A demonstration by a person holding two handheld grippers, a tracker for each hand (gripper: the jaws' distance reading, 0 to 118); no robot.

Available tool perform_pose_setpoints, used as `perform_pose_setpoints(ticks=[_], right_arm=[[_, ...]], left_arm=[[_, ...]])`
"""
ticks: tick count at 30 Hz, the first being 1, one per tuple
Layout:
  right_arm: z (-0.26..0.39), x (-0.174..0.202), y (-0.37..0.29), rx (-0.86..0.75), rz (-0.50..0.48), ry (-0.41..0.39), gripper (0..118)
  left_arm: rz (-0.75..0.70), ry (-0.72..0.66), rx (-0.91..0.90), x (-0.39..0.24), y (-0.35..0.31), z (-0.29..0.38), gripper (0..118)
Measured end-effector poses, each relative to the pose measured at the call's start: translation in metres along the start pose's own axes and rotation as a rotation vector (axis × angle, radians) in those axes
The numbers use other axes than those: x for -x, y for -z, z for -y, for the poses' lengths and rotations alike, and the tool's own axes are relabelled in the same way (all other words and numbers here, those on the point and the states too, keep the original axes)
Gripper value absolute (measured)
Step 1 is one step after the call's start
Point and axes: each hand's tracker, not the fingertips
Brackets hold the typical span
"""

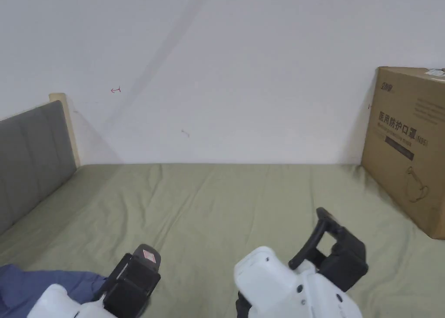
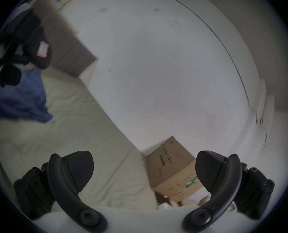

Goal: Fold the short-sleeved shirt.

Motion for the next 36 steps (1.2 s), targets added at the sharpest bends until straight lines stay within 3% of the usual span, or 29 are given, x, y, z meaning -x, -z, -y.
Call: perform_pose_setpoints(ticks=[2, 6, 8, 10, 12, 14, 17, 20, 21, 22, 24, 26, 29, 36], right_arm=[[0.001, -0.018, 0.003, 0.02, 0.005, 0.131, 118], [0.025, -0.058, 0.013, 0.173, -0.015, 0.722, 118], [0.049, -0.07, 0.02, 0.238, -0.064, 0.949, 118], [0.061, -0.073, 0.014, 0.234, -0.063, 1.037, 118], [0.065, -0.073, 0.005, 0.183, 0.0, 1.013, 118], [0.051, -0.071, -0.005, 0.115, 0.029, 0.86, 118], [0.038, -0.065, -0.016, 0.047, 0.069, 0.686, 118], [0.028, -0.066, -0.021, 0.039, 0.068, 0.69, 117], [0.026, -0.067, -0.024, 0.038, 0.058, 0.701, 114], [0.029, -0.067, -0.019, 0.026, 0.032, 0.713, 95], [0.025, -0.064, -0.022, 0.0, 0.044, 0.69, 12], [0.027, -0.061, -0.015, 0.017, 0.065, 0.674, 5], [0.03, -0.063, -0.011, 0.047, 0.031, 0.697, 4], [0.03, -0.055, -0.005, 0.062, 0.018, 0.688, 0]], left_arm=[[-0.024, 0.238, -0.05, -0.024, -0.004, -0.011, 111], [-0.017, 0.78, -0.144, -0.072, -0.017, -0.008, 111], [-0.029, 0.95, -0.163, -0.081, -0.022, 0.003, 111], [-0.025, 1.008, -0.155, -0.084, -0.024, 0.013, 111], [0.011, 0.914, -0.142, -0.078, -0.024, 0.016, 111], [0.035, 0.795, -0.085, -0.075, -0.024, 0.014, 111], [0.027, 0.784, -0.083, -0.074, -0.022, 0.007, 111], [0.005, 0.833, -0.119, -0.078, -0.027, 0.006, 104], [0.005, 0.843, -0.125, -0.079, -0.029, 0.007, 92], [0.004, 0.851, -0.136, -0.08, -0.031, 0.009, 60], [-0.009, 0.866, -0.164, -0.08, -0.031, 0.011, 7], [-0.047, 0.885, -0.184, -0.079, -0.029, 0.013, 0], [0.025, 0.869, -0.173, -0.074, -0.032, 0.011, 0], [-0.002, 0.845, -0.147, -0.069, -0.026, 0.004, 0]])
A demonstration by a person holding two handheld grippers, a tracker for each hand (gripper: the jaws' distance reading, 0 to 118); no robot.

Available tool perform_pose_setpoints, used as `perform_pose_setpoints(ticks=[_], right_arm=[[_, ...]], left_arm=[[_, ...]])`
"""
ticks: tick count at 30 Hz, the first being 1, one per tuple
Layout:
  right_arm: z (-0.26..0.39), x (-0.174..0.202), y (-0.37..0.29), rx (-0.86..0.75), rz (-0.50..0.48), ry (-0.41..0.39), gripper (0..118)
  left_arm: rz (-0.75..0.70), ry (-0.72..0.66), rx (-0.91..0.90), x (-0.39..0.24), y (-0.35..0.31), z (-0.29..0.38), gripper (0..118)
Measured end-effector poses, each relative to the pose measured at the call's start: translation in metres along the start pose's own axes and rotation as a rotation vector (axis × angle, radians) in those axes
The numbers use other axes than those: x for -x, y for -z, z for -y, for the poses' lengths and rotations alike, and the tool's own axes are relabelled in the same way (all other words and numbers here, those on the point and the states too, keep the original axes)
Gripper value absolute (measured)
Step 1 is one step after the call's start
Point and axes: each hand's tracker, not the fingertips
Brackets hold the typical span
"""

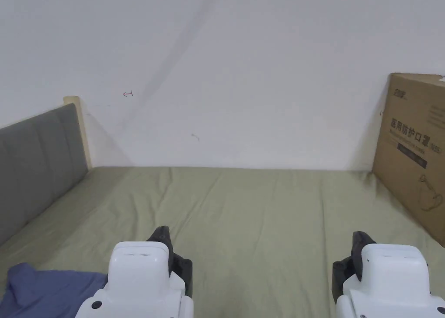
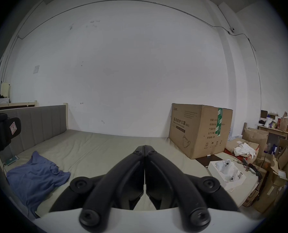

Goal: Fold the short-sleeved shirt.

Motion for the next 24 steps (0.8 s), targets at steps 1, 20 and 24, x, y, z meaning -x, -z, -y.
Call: perform_pose_setpoints(ticks=[1, 20, 24], right_arm=[[0.0, 0.002, 0.001, 0.004, -0.012, -0.008, 0], [-0.004, 0.169, -0.02, 0.067, -0.697, 0.059, 0], [-0.002, 0.186, -0.026, 0.073, -0.733, 0.036, 0]], left_arm=[[0.004, -0.007, 0.007, 0.005, 0.001, -0.001, 0], [-0.595, 0.079, 0.081, 0.154, -0.082, -0.014, 0], [-0.6, 0.054, 0.12, 0.163, -0.074, -0.002, 0]])
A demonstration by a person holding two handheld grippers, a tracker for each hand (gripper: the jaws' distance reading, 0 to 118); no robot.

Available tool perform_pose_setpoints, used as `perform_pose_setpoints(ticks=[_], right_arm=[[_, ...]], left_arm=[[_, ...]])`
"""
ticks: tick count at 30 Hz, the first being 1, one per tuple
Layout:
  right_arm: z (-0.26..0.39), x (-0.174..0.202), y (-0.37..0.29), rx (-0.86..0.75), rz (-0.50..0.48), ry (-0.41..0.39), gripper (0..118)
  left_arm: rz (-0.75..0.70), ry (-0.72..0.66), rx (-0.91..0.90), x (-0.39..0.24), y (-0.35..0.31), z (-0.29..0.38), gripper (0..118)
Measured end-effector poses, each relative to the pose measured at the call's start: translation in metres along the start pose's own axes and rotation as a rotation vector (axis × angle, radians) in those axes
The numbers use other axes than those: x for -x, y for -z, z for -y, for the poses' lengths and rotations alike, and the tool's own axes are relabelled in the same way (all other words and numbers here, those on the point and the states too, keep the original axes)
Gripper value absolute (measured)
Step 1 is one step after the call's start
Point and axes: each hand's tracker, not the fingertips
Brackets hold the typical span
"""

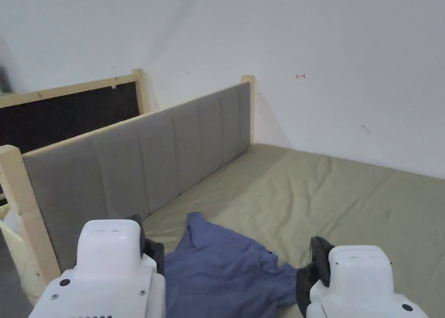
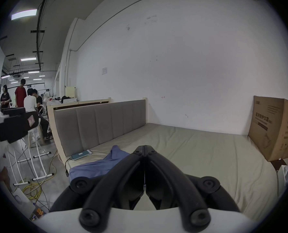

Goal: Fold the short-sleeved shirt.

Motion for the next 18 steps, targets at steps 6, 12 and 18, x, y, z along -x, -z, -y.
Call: perform_pose_setpoints(ticks=[6, 12, 18], right_arm=[[0.01, -0.004, 0.012, 0.042, 0.021, -0.029, 0], [0.032, -0.02, 0.029, 0.145, 0.06, -0.021, 0], [0.053, -0.042, 0.05, 0.233, 0.122, -0.025, 0]], left_arm=[[0.12, -0.039, 0.23, -0.017, 0.063, 0.042, 0], [0.264, -0.032, 0.617, -0.058, 0.17, 0.134, 1], [0.348, 0.015, 0.787, -0.101, 0.253, 0.195, 97]])
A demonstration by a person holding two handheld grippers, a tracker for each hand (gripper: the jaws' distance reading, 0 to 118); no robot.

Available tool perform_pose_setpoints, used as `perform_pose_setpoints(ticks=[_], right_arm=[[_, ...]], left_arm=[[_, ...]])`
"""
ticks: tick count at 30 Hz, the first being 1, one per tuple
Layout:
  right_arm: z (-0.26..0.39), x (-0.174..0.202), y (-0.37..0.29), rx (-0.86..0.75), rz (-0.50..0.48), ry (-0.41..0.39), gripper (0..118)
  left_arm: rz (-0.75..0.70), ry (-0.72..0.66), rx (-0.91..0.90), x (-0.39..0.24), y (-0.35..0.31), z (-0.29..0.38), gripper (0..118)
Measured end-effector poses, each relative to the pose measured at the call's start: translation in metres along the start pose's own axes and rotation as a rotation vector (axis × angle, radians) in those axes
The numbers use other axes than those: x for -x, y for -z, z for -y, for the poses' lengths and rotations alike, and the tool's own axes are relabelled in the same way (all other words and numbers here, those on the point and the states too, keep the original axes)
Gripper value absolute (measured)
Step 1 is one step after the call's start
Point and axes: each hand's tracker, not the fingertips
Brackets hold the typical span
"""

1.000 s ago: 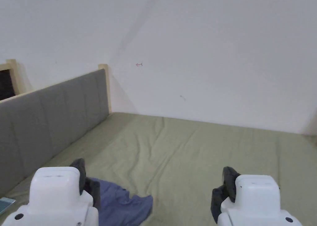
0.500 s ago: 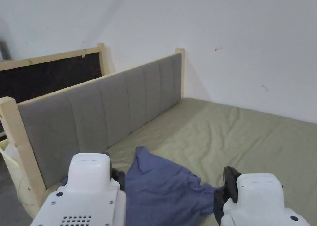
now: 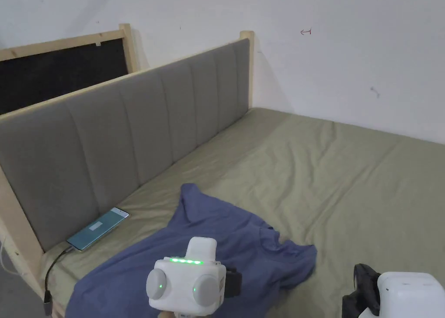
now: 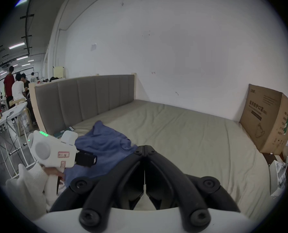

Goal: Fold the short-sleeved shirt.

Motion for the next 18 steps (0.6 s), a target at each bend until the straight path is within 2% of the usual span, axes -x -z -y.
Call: perform_pose_setpoints(ticks=[3, 4, 7, 8, 9, 10, 11, 12, 13, 18], right_arm=[[0.007, -0.011, 0.016, 0.058, 0.03, 0.024, 0], [0.009, -0.015, 0.02, 0.074, 0.035, 0.032, 0], [0.017, -0.026, 0.033, 0.117, 0.062, 0.047, 0], [0.02, -0.029, 0.036, 0.126, 0.068, 0.055, 0], [0.022, -0.032, 0.04, 0.14, 0.072, 0.067, 0], [0.024, -0.035, 0.042, 0.155, 0.074, 0.081, 0], [0.025, -0.037, 0.044, 0.164, 0.071, 0.099, 0], [0.027, -0.039, 0.045, 0.169, 0.068, 0.114, 0], [0.028, -0.039, 0.045, 0.175, 0.068, 0.122, 0], [0.033, -0.043, 0.039, 0.189, 0.071, 0.122, 0]], left_arm=[[-0.05, -0.013, 0.096, -0.006, 0.043, -0.014, 97], [-0.026, -0.035, 0.142, -0.006, 0.056, -0.016, 97], [-0.025, -0.022, 0.153, -0.014, 0.077, -0.015, 96], [-0.033, -0.006, 0.145, -0.015, 0.077, -0.012, 91], [-0.033, -0.007, 0.149, -0.014, 0.076, -0.011, 78], [-0.033, -0.018, 0.151, -0.015, 0.071, -0.012, 52], [-0.052, -0.043, 0.121, -0.012, 0.066, -0.014, 41], [-0.101, -0.061, 0.093, -0.008, 0.064, -0.016, 41], [-0.128, -0.078, 0.103, -0.005, 0.067, -0.016, 7], [-0.033, -0.125, 0.151, 0.012, 0.064, -0.023, 5]])
